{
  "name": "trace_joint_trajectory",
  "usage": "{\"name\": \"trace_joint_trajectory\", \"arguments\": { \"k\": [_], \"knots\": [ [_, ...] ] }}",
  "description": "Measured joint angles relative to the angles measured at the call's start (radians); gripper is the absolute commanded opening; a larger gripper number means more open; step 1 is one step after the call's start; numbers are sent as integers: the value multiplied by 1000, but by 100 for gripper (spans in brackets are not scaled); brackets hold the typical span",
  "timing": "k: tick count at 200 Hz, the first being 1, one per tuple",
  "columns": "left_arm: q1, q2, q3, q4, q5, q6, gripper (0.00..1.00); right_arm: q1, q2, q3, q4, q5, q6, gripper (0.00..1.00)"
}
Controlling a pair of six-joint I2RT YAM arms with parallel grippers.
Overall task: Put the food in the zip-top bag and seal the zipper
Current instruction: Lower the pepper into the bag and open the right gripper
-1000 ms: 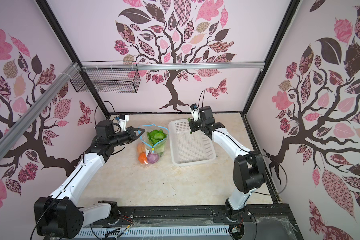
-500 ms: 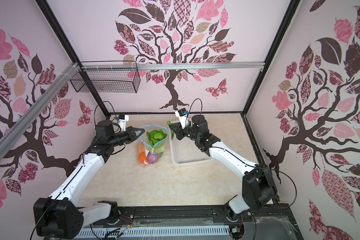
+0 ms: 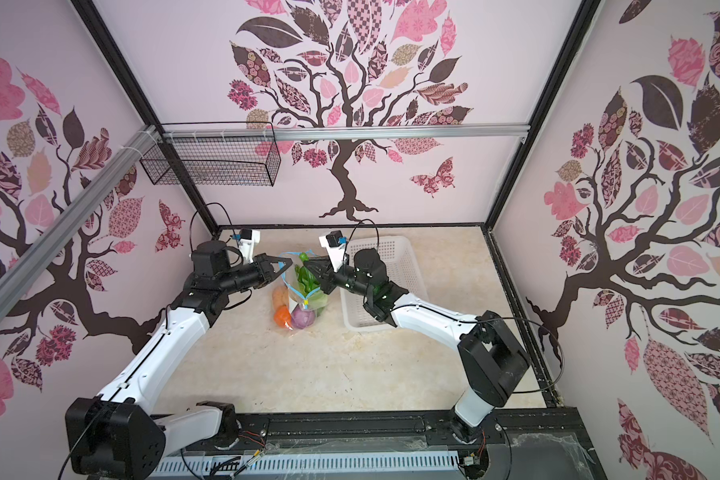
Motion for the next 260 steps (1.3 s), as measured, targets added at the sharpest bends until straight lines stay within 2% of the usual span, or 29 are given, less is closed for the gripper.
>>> {"name": "trace_joint_trajectory", "arguments": {
  "k": [83, 147, 260],
  "knots": [
    [-17, 0, -5, 11, 19, -11, 0, 22, 97, -12, 56, -26, 113, 0],
    [-55, 1, -5, 12, 32, -3, 0, 26, 162, 73, -11, -89, 145, 0],
    [-69, 17, -5, 5, 47, 19, 0, 26, 178, 115, -79, -85, 271, 0]
  ]
}}
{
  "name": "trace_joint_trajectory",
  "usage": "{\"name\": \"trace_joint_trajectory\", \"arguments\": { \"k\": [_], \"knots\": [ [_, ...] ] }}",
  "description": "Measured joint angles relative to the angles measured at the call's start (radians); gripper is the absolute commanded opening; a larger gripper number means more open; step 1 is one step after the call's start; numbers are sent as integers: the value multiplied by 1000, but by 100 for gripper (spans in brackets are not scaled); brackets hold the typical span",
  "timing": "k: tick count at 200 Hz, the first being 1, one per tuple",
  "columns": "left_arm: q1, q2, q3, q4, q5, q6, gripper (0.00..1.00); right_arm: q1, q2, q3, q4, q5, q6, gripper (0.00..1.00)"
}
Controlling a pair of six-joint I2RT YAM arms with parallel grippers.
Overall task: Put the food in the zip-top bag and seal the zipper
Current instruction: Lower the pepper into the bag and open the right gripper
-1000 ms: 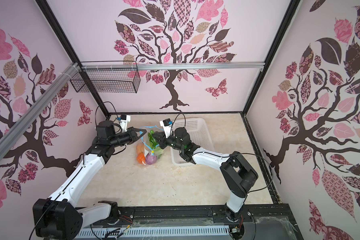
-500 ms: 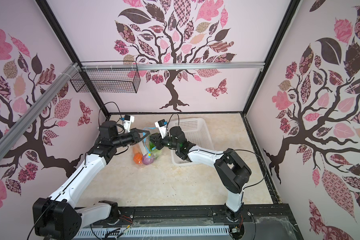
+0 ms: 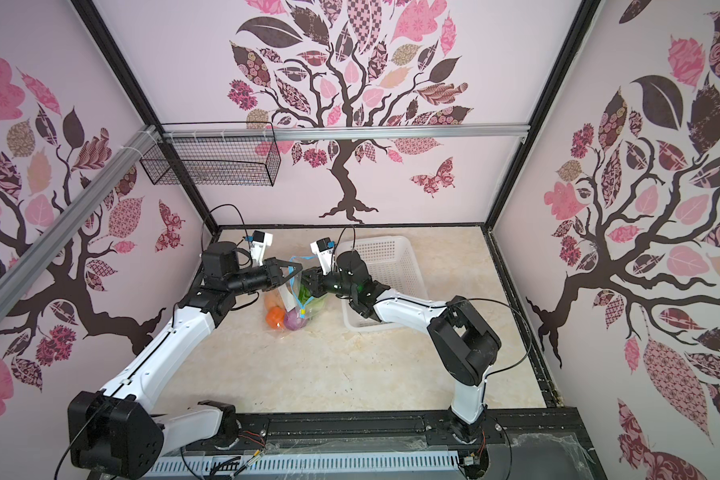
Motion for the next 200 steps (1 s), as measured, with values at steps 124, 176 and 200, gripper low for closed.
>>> {"name": "trace_joint_trajectory", "arguments": {
  "k": [124, 176, 200],
  "knots": [
    [8, -2, 0, -14, -5, 1, 0, 27, 93, 68, -14, 49, -3, 40],
    [74, -14, 0, -5, -11, -16, 0, 34, 59, 45, -35, 69, -54, 45],
    [89, -17, 0, -4, -14, -18, 0, 34, 17, 22, -68, 80, -83, 46]
  ]
}}
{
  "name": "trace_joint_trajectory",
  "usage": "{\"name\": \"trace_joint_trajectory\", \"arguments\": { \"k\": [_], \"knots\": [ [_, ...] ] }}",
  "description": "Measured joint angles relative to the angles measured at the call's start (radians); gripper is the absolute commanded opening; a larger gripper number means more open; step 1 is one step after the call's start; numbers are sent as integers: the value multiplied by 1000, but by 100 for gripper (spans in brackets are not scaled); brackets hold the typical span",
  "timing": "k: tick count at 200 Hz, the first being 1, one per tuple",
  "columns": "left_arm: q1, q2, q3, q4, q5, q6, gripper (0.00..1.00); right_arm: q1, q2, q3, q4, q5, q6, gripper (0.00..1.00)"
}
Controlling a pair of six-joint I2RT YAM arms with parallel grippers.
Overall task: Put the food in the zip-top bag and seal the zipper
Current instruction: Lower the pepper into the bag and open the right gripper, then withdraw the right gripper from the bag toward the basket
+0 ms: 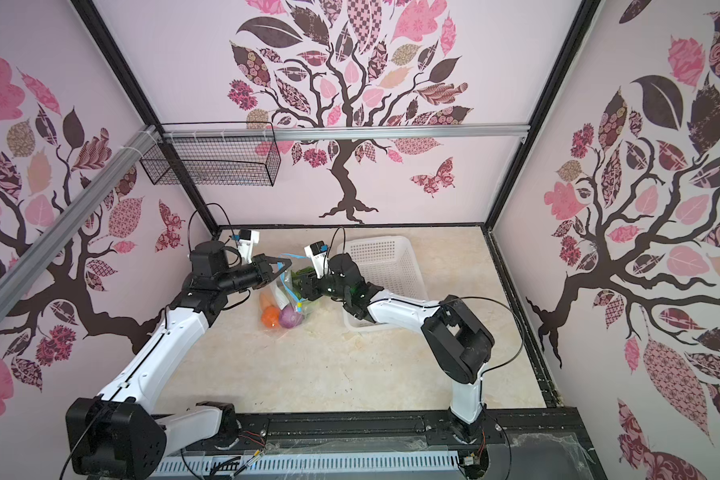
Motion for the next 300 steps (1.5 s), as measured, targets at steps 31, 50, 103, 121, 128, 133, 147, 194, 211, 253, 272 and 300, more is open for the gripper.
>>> {"name": "trace_joint_trajectory", "arguments": {
  "k": [31, 50, 103, 121, 128, 133, 147, 194, 211, 253, 272, 300],
  "knots": [
    [12, -6, 0, -1, -8, 1, 0, 0, -77, -22, -55, 12, -50, 49],
    [18, -10, 0, -1, -12, 2, 0, 0, -151, -51, -91, 32, -89, 52],
    [22, -21, 0, -10, -41, 11, 0, -4, -290, -98, -234, 251, -234, 63],
    [26, -31, 0, -16, -56, 19, 0, -9, -296, -122, -288, 342, -279, 69],
    [27, -33, 0, -19, -63, 23, 0, -10, -296, -136, -309, 368, -289, 71],
    [28, -33, 0, -20, -66, 24, 0, -10, -296, -148, -328, 385, -297, 72],
    [29, -34, 0, -26, -74, 28, 0, -11, -296, -175, -371, 423, -312, 74],
    [29, -34, 0, -42, -112, 46, 0, -12, -242, -197, -413, 462, -329, 77],
    [29, -34, 0, -46, -124, 53, 0, -12, -181, -168, -439, 479, -332, 78],
    [29, -33, 0, -47, -137, 54, 0, -15, -53, -63, -475, 592, -348, 83],
    [29, -34, 0, -47, -137, 54, 0, -31, -27, -47, -475, 630, -348, 84],
    [29, -33, 0, -47, -135, 53, 0, -95, -14, -51, -478, 642, -328, 85]
  ]
}}
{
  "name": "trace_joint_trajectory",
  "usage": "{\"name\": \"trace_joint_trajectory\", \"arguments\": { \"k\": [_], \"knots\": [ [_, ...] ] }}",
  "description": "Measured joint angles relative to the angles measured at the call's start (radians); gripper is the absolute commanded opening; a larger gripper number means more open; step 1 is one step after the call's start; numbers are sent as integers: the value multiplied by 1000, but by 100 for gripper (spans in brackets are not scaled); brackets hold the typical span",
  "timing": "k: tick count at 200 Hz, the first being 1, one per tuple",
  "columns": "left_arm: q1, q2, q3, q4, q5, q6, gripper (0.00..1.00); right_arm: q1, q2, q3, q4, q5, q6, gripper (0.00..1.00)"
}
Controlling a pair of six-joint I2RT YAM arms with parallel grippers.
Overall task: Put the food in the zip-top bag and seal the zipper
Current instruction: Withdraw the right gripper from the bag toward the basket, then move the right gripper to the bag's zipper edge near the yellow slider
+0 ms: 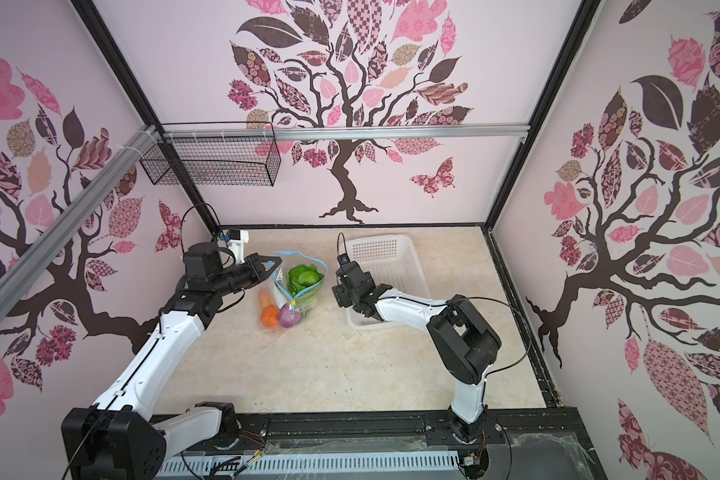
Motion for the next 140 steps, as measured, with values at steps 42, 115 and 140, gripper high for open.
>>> {"name": "trace_joint_trajectory", "arguments": {
  "k": [42, 115, 140],
  "knots": [
    [-5, 2, 0, 2, 6, -2, 0, -122, -3, -66, 14, 43, 3, 87],
    [-63, 64, 0, 43, 48, -5, 0, -173, -241, -225, 50, -97, -126, 80],
    [-82, 71, 0, 46, 57, -4, 0, -167, -394, -282, 106, -247, -157, 75]
  ]
}}
